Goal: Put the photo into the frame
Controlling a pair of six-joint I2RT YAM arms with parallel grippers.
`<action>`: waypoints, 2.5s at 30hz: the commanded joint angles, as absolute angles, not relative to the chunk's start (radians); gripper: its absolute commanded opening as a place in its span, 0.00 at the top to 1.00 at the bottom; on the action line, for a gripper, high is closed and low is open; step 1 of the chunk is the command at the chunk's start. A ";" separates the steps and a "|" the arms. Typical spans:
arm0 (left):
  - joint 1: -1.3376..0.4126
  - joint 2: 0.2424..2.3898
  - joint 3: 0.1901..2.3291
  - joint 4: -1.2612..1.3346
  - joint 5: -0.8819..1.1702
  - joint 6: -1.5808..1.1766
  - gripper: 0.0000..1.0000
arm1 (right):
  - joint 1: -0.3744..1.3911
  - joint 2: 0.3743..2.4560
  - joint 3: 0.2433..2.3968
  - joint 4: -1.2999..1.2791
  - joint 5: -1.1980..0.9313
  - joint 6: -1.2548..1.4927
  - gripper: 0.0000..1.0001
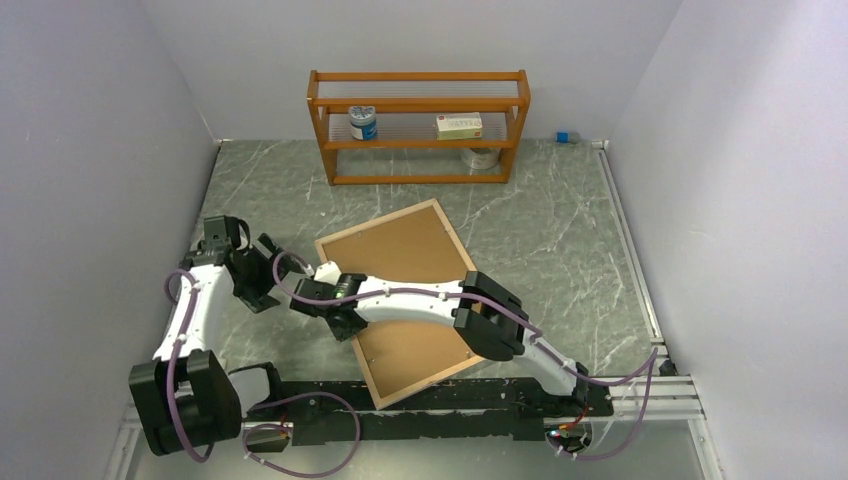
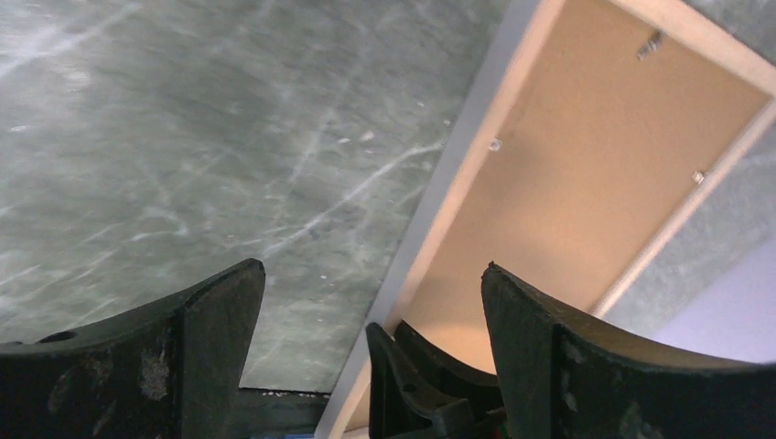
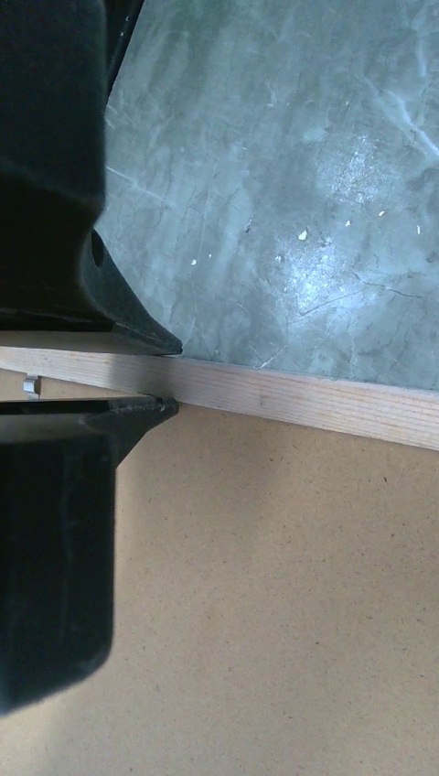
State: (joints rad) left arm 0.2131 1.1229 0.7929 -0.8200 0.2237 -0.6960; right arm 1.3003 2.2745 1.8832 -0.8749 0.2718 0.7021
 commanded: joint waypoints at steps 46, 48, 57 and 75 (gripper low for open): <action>0.169 1.442 0.962 -0.664 0.906 -0.601 0.97 | 1.354 2.056 2.120 -1.176 0.426 0.715 0.30; 0.170 1.434 0.989 -0.696 0.903 -0.632 0.98 | 1.377 2.125 2.236 -1.266 0.484 0.711 0.28; 0.170 1.408 1.163 -0.837 0.918 -0.684 0.98 | 1.428 2.214 2.337 -1.495 0.716 0.776 0.28; 0.169 1.380 1.201 -0.868 0.902 -0.727 0.97 | 1.499 2.194 2.286 -1.496 1.094 0.618 0.51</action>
